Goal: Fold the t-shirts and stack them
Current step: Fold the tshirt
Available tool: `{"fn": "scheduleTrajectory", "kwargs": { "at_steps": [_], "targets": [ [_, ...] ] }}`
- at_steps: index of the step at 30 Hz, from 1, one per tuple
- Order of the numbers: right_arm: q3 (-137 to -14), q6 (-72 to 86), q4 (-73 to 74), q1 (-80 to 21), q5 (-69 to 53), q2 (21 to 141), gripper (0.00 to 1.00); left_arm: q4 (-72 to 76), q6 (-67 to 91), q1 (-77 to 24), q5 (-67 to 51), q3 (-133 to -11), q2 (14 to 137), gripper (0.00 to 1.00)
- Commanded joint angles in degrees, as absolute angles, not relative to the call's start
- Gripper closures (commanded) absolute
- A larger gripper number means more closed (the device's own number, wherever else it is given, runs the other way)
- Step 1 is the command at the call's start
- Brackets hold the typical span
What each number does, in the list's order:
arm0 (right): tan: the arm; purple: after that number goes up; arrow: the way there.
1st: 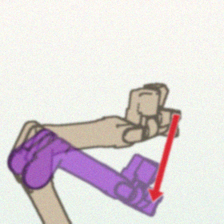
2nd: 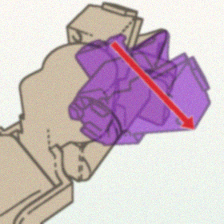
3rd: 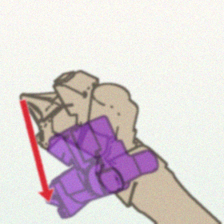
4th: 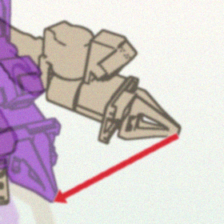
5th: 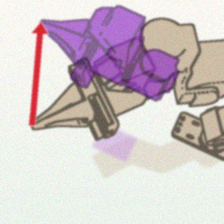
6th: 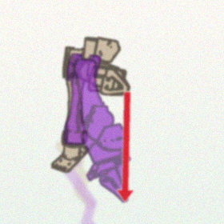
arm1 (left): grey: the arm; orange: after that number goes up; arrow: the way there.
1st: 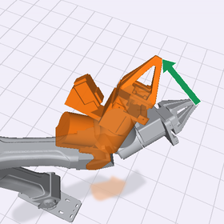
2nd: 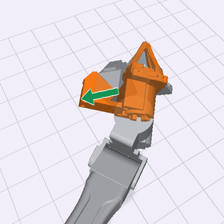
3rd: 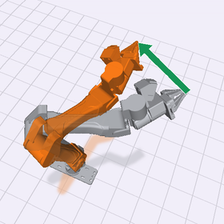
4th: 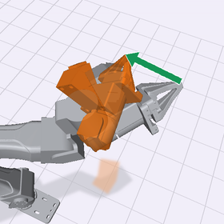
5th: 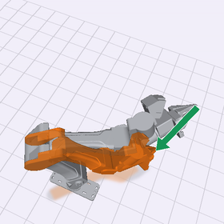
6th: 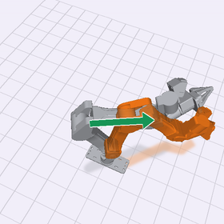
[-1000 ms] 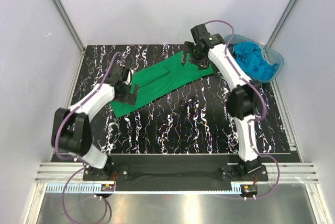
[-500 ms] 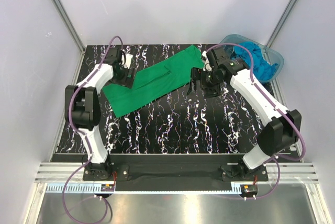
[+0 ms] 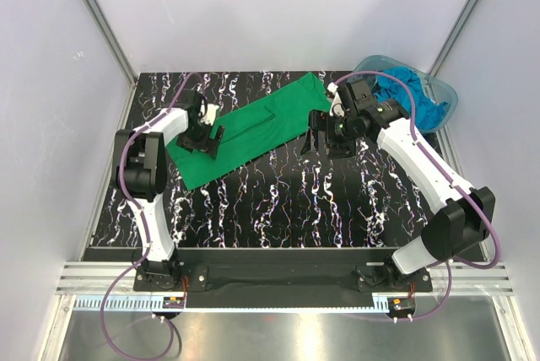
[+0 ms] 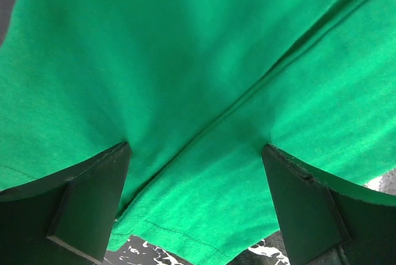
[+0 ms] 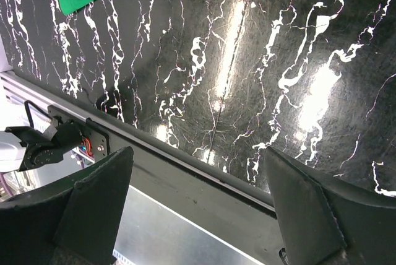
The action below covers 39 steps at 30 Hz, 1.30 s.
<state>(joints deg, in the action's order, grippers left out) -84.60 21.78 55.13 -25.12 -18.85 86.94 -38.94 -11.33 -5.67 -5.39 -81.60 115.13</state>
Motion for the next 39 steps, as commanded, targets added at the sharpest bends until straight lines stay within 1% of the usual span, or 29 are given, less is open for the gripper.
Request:
{"fn": "scheduleTrajectory", "kwargs": {
  "at_steps": [1, 6, 8, 9, 16, 19, 21, 24, 25, 27, 29, 31, 34, 36, 39],
  "targets": [
    [-84.38, 21.71, 53.17, -24.96, -20.22, 84.55, 0.06, -40.86, -9.23, -5.45, -4.57, -82.08, 117.67, 0.05],
    [-82.71, 22.15, 52.38, -25.05, -19.69, 83.59, 0.07, -45.61, -2.92, -6.06, -2.2, -84.02, 119.35, 0.07],
    [-81.83, 22.58, 52.03, -24.96, -19.86, 83.24, 0.06, -47.45, -0.89, -6.5, -3.33, -84.37, 119.97, 0.07],
    [-81.48, 22.85, 51.42, -24.96, -20.04, 83.23, 0.06, -49.38, 1.73, -7.2, -4.3, -84.29, 119.88, 0.09],
    [-78.84, 24.08, 48.78, -24.96, -21.36, 83.23, 0.06, -50.36, 10.45, -11.77, -9.67, -76.92, 114.09, 0.09],
    [-77.35, 24.08, 47.9, -25.05, -21.8, 83.23, 0.06, -50.01, 13.79, -16.16, -9.58, -72.43, 110.49, 0.1],
    [-76.21, 24.34, 46.94, -24.96, -21.97, 82.97, 0.06, -48.43, 17.91, -20.99, -10.45, -68.84, 107.77, 0.1],
    [-73.83, 24.87, 46.23, -25.05, -21.89, 82.44, 0.06, -45.1, 25.65, -28.63, -12.82, -66.54, 105.82, 0.1],
    [-72.78, 25.31, 46.32, -25.05, -21.28, 82.09, 0.06, -43.52, 27.58, -32.83, -13.27, -66.45, 105.39, 0.1],
    [-71.72, 25.66, 47.11, -25.05, -20.83, 81.57, 0.06, -42.28, 32.59, -36.98, -14.41, -67.49, 105.47, 0.09],
    [-69.53, 26.63, 47.9, -24.96, -20.48, 80.51, 0.06, -42.18, 34.88, -41.63, -14.24, -71.35, 106.17, 0.09],
    [-66.21, 27.77, 47.64, -24.96, -20.65, 78.94, 0.06, -43.93, 35.33, -43.5, -12.84, -75.47, 105.91, 0.09],
    [-61.37, 30.13, 46.67, -24.96, -21.61, 76.13, 0.07, -46.65, 34.72, -43.86, -11.08, -77.52, 103.63, 0.09],
    [-59.16, 31.63, 46.23, -24.96, -22.32, 74.8, 0.09, -47.9, 32.97, -43.77, -9.94, -78.75, 100.03, 0.09],
    [-54.59, 34.8, 43.52, -24.96, -24.86, 72.16, 0.14, -48.69, 30.07, -43.77, -9.84, -77.18, 93.88, 0.09]
  ]
}}
